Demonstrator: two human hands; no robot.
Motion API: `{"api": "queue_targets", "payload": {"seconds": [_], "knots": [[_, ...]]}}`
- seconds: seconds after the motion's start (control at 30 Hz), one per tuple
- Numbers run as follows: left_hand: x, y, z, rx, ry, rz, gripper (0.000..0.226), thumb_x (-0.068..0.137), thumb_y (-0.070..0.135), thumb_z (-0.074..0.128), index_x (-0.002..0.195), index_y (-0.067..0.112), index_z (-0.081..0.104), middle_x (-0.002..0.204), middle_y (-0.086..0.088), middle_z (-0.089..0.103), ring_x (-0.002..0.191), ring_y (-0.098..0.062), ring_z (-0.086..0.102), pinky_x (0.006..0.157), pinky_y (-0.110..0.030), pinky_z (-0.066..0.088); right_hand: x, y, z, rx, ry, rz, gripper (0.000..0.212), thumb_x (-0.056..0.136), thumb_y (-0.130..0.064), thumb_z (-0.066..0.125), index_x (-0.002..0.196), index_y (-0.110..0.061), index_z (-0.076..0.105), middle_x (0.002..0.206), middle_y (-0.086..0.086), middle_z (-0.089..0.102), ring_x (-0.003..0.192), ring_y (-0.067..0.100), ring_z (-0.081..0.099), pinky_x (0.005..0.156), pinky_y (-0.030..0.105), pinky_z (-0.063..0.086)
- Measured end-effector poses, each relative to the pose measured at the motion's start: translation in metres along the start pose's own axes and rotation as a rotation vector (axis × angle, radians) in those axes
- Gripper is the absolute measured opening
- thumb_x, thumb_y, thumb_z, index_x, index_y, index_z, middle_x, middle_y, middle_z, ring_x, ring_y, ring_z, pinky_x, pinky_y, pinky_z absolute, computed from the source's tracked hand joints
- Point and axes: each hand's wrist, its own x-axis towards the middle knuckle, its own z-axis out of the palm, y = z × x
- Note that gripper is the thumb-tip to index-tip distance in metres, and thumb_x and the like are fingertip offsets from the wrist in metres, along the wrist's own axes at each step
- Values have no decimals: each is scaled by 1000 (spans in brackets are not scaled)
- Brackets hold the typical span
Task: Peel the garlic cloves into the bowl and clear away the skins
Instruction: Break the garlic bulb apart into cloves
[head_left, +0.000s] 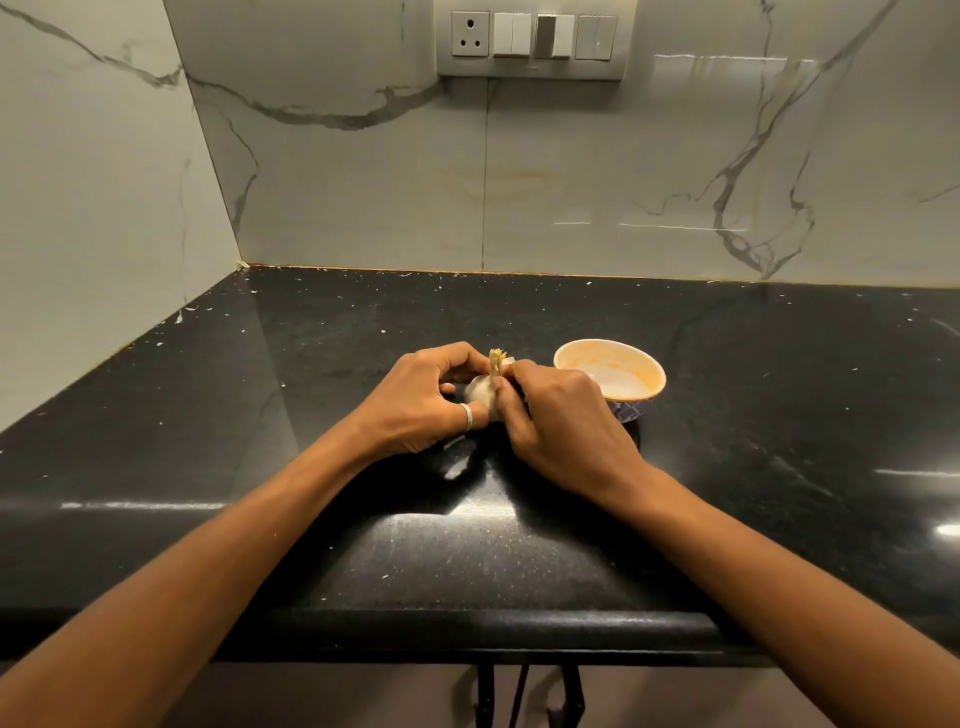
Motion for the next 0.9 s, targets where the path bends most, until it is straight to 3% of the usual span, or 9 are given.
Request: {"api": "queue_targets", "payload": {"seconds": [0.1,0.27,0.43,0.7,0.9], "knots": [[0,-4,-2,-9,-9,2,32,75,19,74,106,22,70,100,7,74,96,-10,71,93,-38,57,4,0,3,19,54,29,19,100,-22,57,91,-6,63,80,14,72,65,31,63,56,33,35],[-2,-6,-10,-72,-2,-21,34,78,28,81,109,18,73,104,3,76,99,-14,73,96,-40,57,14,-4,8,168,75,123,20,97,-24,57,102,-8,69,90,11,76,77,30,70,68,46,54],[-4,-11,-22,-93,-17,-38,42,74,28,88,112,18,73,106,2,76,100,-15,73,96,-41,57,19,-7,10,162,47,107,18,96,-24,60,102,-10,69,86,8,75,74,26,69,67,45,56],[-6,-8,-24,-98,-17,-5,48,71,35,83,114,15,75,109,2,76,102,-15,73,94,-40,58,19,-7,12,174,50,111,19,96,-25,61,100,-9,71,84,7,76,70,23,70,65,45,58],[-6,-8,-24,-90,-17,-13,38,76,28,85,112,20,76,109,3,76,102,-15,73,93,-41,58,21,-6,13,199,58,145,17,95,-23,64,97,-9,72,81,6,74,69,22,69,65,45,59]]}}
